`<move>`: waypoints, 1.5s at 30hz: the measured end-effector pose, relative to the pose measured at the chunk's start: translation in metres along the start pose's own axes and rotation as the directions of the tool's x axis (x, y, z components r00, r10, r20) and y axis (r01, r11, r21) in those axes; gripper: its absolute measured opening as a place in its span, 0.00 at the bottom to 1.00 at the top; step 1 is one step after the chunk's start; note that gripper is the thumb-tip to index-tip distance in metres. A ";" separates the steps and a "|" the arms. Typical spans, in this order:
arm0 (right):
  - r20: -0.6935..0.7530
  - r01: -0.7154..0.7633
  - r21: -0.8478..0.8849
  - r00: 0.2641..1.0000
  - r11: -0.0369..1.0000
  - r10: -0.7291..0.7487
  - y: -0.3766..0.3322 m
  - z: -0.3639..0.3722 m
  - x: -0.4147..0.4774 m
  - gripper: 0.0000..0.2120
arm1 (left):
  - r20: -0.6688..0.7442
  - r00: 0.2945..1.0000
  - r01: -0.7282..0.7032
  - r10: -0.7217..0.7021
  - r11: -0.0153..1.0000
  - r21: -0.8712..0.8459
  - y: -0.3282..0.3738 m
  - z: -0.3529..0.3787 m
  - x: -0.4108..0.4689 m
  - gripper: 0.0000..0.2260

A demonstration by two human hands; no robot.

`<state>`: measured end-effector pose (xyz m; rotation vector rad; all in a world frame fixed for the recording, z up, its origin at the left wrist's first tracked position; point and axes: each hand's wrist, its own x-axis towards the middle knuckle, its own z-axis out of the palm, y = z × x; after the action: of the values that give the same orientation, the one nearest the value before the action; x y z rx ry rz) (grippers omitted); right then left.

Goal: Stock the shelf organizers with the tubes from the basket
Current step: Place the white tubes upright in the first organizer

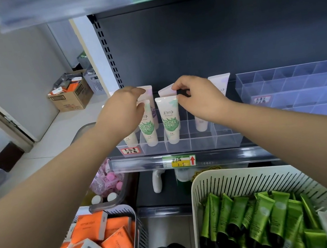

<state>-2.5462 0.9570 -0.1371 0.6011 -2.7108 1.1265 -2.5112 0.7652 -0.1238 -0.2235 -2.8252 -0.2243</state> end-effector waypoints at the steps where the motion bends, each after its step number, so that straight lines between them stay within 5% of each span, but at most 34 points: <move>1: 0.003 0.013 -0.029 1.000 0.999 -0.012 0.000 -0.002 -0.002 0.14 | -0.002 1.000 -0.006 0.006 1.000 0.009 0.002 -0.001 -0.001 0.18; 16: 0.131 0.161 -0.367 0.984 0.916 -0.121 0.010 -0.036 -0.064 0.29 | -0.045 0.999 0.004 0.003 0.987 0.161 0.068 -0.005 -0.045 0.31; 28: 0.160 0.166 -0.396 0.981 0.903 -0.110 0.037 -0.053 -0.138 0.33 | -0.011 0.998 -0.052 0.054 0.992 0.116 0.128 0.026 -0.096 0.33; 45: 0.343 0.110 -0.425 0.938 0.898 0.048 0.115 -0.036 -0.238 0.35 | 0.288 0.957 -0.063 0.045 0.997 0.054 0.171 0.124 -0.177 0.30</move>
<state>-2.3783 1.1293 -0.2529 0.8235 -3.0856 0.3874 -2.3492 0.9307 -0.2719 -0.3442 -3.1027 -0.0976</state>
